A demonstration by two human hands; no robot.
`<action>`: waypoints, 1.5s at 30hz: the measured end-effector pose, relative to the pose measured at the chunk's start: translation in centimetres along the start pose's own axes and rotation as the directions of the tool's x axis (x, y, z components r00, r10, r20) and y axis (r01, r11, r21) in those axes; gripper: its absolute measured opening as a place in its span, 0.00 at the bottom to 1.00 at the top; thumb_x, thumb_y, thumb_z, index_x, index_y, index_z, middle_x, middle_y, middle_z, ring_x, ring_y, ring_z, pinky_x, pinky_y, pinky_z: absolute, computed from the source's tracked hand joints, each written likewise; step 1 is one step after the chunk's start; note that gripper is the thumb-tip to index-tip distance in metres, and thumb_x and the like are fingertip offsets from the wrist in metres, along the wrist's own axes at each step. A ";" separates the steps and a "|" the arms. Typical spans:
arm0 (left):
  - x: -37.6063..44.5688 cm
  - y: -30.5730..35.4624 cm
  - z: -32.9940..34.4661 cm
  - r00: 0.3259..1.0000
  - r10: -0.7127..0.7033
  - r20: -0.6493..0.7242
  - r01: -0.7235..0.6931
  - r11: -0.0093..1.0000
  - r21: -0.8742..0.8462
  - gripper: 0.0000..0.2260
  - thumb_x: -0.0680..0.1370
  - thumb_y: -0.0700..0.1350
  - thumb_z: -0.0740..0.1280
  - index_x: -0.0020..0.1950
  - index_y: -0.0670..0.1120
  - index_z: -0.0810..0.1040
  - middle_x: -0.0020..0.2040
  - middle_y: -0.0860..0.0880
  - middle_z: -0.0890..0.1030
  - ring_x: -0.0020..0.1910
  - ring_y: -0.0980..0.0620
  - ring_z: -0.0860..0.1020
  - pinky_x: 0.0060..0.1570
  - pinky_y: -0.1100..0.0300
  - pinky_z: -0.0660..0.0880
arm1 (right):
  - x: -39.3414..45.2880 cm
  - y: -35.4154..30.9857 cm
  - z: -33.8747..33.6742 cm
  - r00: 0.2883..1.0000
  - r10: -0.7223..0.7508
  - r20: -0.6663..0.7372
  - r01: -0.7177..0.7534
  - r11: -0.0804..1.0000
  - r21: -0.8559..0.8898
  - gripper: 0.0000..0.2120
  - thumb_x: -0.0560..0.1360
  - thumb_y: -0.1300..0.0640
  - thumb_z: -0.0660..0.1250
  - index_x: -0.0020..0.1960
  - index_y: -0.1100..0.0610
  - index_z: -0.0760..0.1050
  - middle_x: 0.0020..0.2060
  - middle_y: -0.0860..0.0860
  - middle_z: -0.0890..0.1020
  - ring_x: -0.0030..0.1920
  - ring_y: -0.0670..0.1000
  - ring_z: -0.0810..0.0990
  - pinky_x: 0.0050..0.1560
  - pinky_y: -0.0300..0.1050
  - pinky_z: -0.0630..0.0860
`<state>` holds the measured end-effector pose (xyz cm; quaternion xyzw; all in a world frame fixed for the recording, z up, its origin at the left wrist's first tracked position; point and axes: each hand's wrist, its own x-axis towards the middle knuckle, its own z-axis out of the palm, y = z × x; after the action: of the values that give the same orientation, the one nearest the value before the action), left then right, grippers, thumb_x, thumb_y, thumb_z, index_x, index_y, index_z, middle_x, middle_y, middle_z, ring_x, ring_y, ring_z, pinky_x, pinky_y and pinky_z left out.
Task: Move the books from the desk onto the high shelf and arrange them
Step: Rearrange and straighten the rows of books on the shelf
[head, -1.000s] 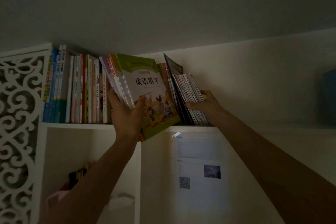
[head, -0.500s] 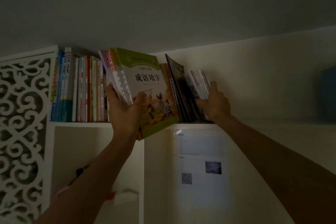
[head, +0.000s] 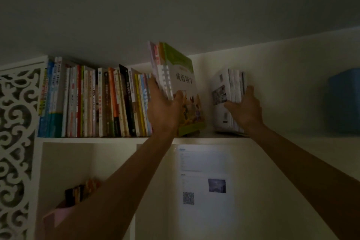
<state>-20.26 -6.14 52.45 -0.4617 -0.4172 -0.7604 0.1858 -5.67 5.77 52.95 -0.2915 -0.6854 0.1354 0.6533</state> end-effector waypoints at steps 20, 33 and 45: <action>3.3 -7.6 3.5 0.991 0.135 -0.004 -0.117 0.876 0.468 0.19 0.77 0.45 0.65 0.65 0.40 0.66 0.62 0.40 0.70 0.59 0.44 0.71 0.56 0.53 0.71 | -0.2 -1.7 8.1 0.978 -0.127 0.162 0.151 0.978 -0.142 0.31 0.74 0.50 0.66 0.70 0.56 0.54 0.61 0.58 0.72 0.53 0.59 0.76 0.46 0.46 0.73; 4.1 -5.1 -0.2 0.965 0.165 0.202 -0.238 0.875 0.422 0.13 0.82 0.47 0.55 0.65 0.46 0.65 0.46 0.47 0.78 0.38 0.51 0.77 0.36 0.56 0.76 | -0.9 -2.6 9.3 0.971 -0.149 0.189 0.188 0.959 -0.210 0.48 0.67 0.42 0.73 0.74 0.50 0.46 0.65 0.56 0.66 0.59 0.59 0.73 0.48 0.46 0.70; 2.1 -3.4 -2.6 0.973 -0.041 0.227 -0.010 0.976 0.218 0.25 0.80 0.37 0.58 0.75 0.48 0.54 0.58 0.45 0.76 0.49 0.51 0.76 0.47 0.60 0.74 | -1.8 -3.4 9.7 0.987 -0.071 0.144 0.100 0.973 -0.210 0.51 0.64 0.44 0.76 0.74 0.48 0.46 0.63 0.58 0.66 0.58 0.61 0.73 0.48 0.50 0.71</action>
<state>-24.99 -6.08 52.06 -0.5203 -0.5202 -0.6529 0.1798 -15.93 3.99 52.34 -0.3212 -0.7509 0.0511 0.5748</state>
